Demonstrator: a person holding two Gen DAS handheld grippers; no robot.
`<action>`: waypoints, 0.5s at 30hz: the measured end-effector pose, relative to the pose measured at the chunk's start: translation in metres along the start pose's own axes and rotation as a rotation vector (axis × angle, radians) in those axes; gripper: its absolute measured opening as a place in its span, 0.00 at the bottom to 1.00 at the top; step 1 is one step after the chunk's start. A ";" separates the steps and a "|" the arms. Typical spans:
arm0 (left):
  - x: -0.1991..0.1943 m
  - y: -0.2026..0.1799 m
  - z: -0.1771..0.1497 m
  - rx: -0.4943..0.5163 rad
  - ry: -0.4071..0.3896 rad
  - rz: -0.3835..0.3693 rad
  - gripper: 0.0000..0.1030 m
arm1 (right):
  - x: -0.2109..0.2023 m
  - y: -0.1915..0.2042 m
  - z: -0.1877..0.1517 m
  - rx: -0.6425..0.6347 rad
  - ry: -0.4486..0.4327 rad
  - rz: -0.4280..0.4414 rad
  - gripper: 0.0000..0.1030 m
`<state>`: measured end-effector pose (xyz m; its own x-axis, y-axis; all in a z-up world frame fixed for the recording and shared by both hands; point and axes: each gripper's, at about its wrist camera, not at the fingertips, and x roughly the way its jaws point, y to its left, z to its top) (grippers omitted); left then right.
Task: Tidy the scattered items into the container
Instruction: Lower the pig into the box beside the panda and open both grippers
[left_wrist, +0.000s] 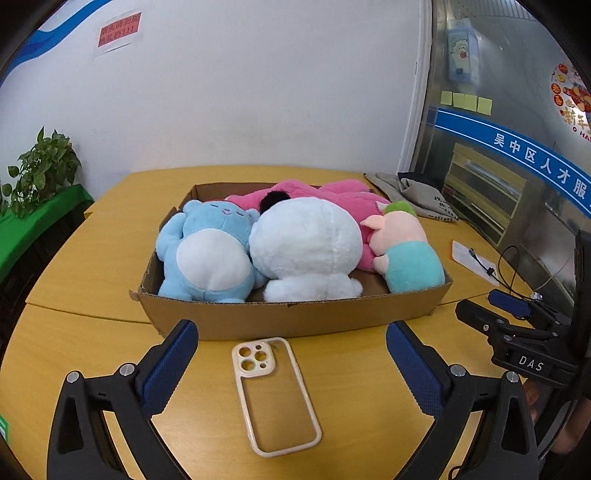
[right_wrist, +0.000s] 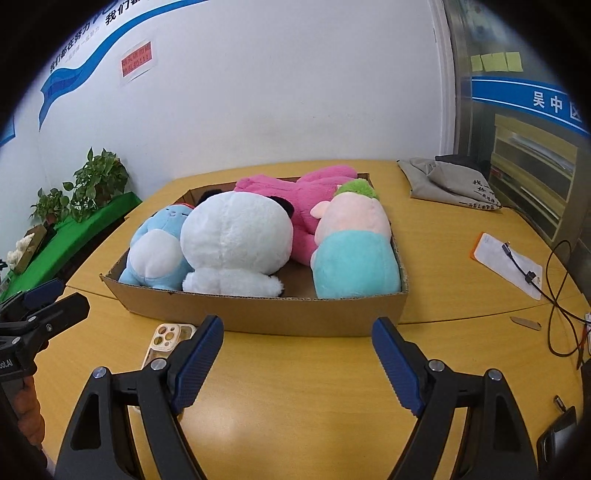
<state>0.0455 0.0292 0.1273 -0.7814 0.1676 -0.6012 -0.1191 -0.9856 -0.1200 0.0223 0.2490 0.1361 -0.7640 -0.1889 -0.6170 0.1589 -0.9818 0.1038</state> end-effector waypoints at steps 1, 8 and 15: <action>0.001 -0.002 -0.001 0.001 0.003 -0.005 1.00 | -0.002 -0.002 0.000 0.001 0.000 -0.004 0.80; 0.004 -0.016 0.000 0.032 0.008 -0.015 1.00 | -0.007 -0.013 -0.003 0.013 0.004 -0.049 0.80; 0.007 -0.016 -0.001 0.024 0.015 -0.013 1.00 | -0.008 -0.016 -0.006 0.009 0.004 -0.073 0.80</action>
<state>0.0424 0.0458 0.1246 -0.7705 0.1809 -0.6113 -0.1443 -0.9835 -0.1092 0.0295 0.2663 0.1350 -0.7707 -0.1171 -0.6264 0.0975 -0.9931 0.0656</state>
